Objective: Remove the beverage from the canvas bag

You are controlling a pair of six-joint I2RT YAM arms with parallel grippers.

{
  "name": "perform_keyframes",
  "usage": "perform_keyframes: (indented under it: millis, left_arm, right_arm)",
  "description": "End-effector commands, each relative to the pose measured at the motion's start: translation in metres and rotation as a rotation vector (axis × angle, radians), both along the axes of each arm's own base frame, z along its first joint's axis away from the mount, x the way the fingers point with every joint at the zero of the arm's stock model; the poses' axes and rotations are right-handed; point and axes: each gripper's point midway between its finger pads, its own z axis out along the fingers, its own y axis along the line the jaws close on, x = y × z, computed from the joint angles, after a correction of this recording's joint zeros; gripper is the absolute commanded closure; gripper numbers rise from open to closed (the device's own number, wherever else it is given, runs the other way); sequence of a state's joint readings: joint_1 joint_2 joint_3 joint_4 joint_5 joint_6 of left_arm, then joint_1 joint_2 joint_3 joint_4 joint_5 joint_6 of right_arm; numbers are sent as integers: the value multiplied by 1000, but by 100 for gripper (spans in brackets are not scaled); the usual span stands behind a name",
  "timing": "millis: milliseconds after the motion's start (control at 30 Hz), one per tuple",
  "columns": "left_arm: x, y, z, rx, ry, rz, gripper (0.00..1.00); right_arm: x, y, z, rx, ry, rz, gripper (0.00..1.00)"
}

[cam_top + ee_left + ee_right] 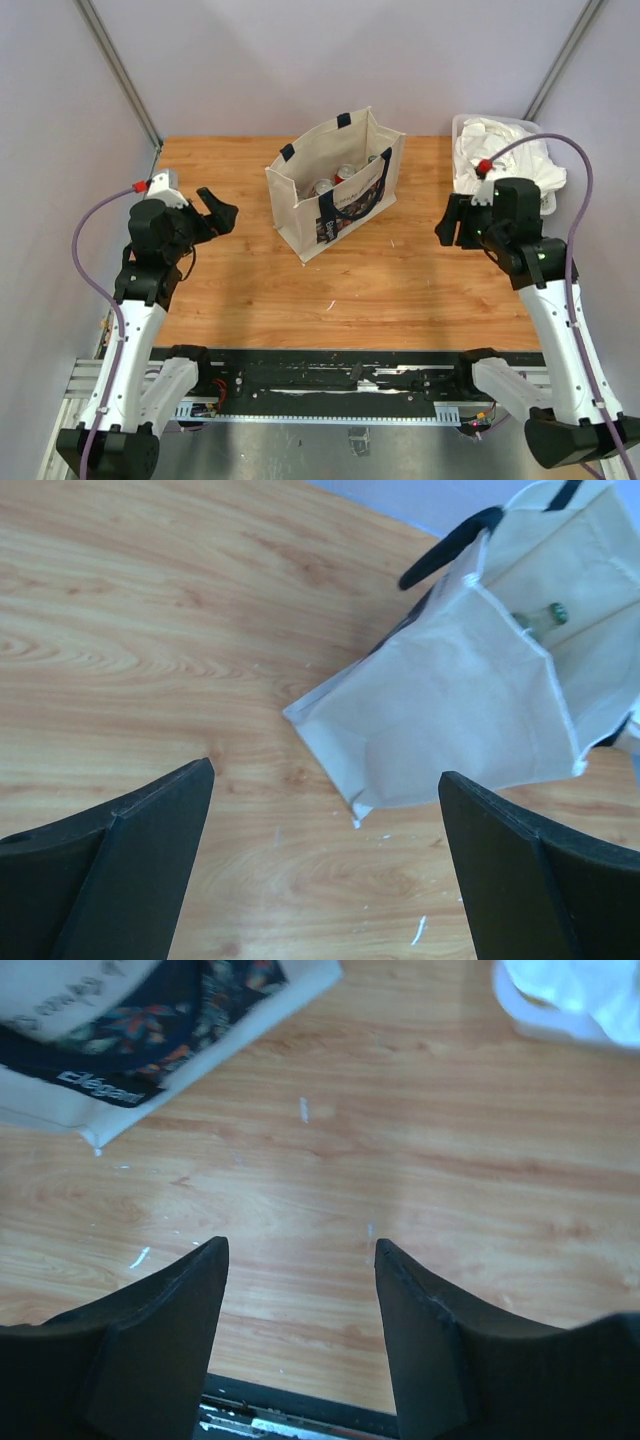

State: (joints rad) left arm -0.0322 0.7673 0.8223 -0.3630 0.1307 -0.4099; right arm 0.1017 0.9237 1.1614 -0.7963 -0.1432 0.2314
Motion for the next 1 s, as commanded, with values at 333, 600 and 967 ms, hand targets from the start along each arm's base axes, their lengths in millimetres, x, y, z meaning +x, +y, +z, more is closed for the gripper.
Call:
perform_keyframes:
  millis: [333,600,967]
  left_arm:
    - [45,-96,88,-47,-200,-236,0]
    - [65,-107,87,-50,-190,-246,20]
    - [77,-136,64,-104,-134,-344,47]
  right_arm:
    - [91,136,104,-114,-255,278,42]
    - [148,192,106,-133,-265,375,62]
    - [174,241,58,-117,-163,488,62]
